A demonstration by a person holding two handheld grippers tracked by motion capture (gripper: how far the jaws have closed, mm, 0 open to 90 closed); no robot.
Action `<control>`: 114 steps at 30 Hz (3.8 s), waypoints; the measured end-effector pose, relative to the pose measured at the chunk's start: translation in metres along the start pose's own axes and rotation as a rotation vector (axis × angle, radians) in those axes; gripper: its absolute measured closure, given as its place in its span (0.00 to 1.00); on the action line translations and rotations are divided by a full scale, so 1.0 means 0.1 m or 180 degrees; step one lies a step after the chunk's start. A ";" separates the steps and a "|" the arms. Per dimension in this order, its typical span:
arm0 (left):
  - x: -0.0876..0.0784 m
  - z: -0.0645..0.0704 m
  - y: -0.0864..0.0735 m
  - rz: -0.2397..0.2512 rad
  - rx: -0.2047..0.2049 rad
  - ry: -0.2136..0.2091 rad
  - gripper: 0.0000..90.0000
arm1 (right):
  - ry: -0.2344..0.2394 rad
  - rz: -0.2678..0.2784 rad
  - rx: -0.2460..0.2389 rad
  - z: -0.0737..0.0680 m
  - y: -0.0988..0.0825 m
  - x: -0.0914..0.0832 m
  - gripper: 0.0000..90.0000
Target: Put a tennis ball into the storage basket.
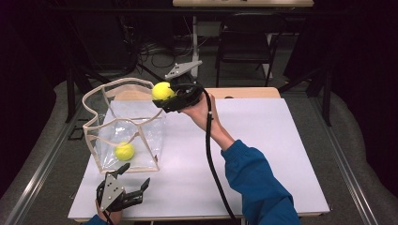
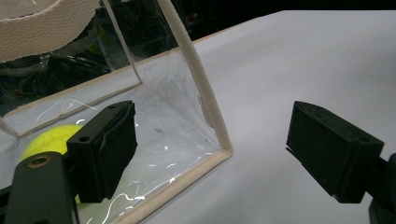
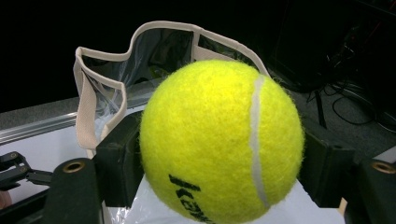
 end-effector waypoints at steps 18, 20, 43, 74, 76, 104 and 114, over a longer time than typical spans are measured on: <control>0.00 0.00 0.00 0.0002 -0.0006 -0.0009 0.18 | 0.0067 0.0056 -0.0019 -0.07 0.04 0.08 0.29; 0.00 0.00 0.00 0.0003 -0.0006 -0.0008 0.18 | 0.0068 0.0061 -0.0023 -0.08 0.05 0.08 0.29; -0.01 -0.01 0.00 0.0008 -0.0013 0.0006 0.18 | 0.0084 0.0108 -0.0052 -0.15 0.12 0.14 0.29; -0.01 -0.01 0.01 0.0015 -0.0013 0.0007 0.18 | 0.0142 0.0160 -0.0051 -0.23 0.17 0.25 0.29; -0.01 -0.01 0.01 0.0014 -0.0015 0.0008 0.18 | 0.0144 0.0151 -0.0044 -0.23 0.17 0.26 0.29; -0.01 -0.01 0.01 0.0022 -0.0023 0.0002 0.18 | 0.0208 0.0098 -0.0053 -0.33 0.17 0.44 0.29; -0.02 -0.01 0.01 0.0025 -0.0023 0.0000 0.18 | 0.0225 0.0045 -0.0010 -0.33 0.13 0.51 0.29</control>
Point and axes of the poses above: each handheld gripper's, and its own axes: x roughly forward along the jaws, y roughly out of its top, z roughly to its right, the point moved 9 cm from there along x, roughly forward along the jaws, and after that the axes turned 2 degrees about -z, right-handed, at the moved point
